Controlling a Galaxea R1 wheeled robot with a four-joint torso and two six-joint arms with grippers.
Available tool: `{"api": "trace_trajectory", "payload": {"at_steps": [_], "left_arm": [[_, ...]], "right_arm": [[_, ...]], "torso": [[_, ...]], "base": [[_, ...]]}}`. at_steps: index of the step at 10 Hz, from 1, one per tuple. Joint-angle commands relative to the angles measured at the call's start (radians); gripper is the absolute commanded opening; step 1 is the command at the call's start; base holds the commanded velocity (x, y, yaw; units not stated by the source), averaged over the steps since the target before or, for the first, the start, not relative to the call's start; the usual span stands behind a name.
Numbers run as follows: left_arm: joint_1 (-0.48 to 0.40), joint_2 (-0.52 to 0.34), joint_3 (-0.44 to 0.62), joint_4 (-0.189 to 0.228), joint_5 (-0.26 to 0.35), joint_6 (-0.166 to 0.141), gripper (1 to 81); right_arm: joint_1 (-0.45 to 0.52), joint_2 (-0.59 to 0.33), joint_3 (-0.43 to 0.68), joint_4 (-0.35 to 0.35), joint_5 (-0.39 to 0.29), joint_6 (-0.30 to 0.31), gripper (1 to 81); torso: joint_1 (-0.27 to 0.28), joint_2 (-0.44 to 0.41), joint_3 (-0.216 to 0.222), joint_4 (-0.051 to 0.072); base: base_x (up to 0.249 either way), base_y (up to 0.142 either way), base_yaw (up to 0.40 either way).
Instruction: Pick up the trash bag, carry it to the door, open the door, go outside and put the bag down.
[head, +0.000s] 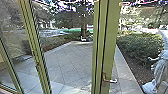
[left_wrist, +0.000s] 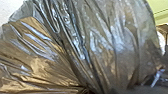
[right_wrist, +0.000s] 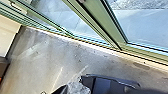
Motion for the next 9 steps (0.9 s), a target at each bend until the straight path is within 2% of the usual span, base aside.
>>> {"api": "trace_trajectory", "payload": {"at_steps": [1,6,9], "left_arm": [[-0.044,0.006,0.011,-0.005,0.078,0.001,1.0],[-0.044,0.022,-0.012,-0.003,0.076,0.001,1.0],[-0.045,0.035,-0.038,-0.003,0.076,0.001,1.0]], "right_arm": [[0.131,0.003,-0.008,0.027,-0.048,0.135,81.1],[0.226,0.047,-0.008,0.025,-0.05,0.3,81.1],[0.273,0.116,-0.064,0.019,-0.066,0.392,81.1]], "torso": [[0.0,0.0,0.0,0.0],[0.0,0.0,0.0,0.0],[0.0,0.0,0.0,0.0]], "base": [[0.0,0.0,0.0],[0.0,0.0,0.0],[0.0,0.0,0.0]]}}
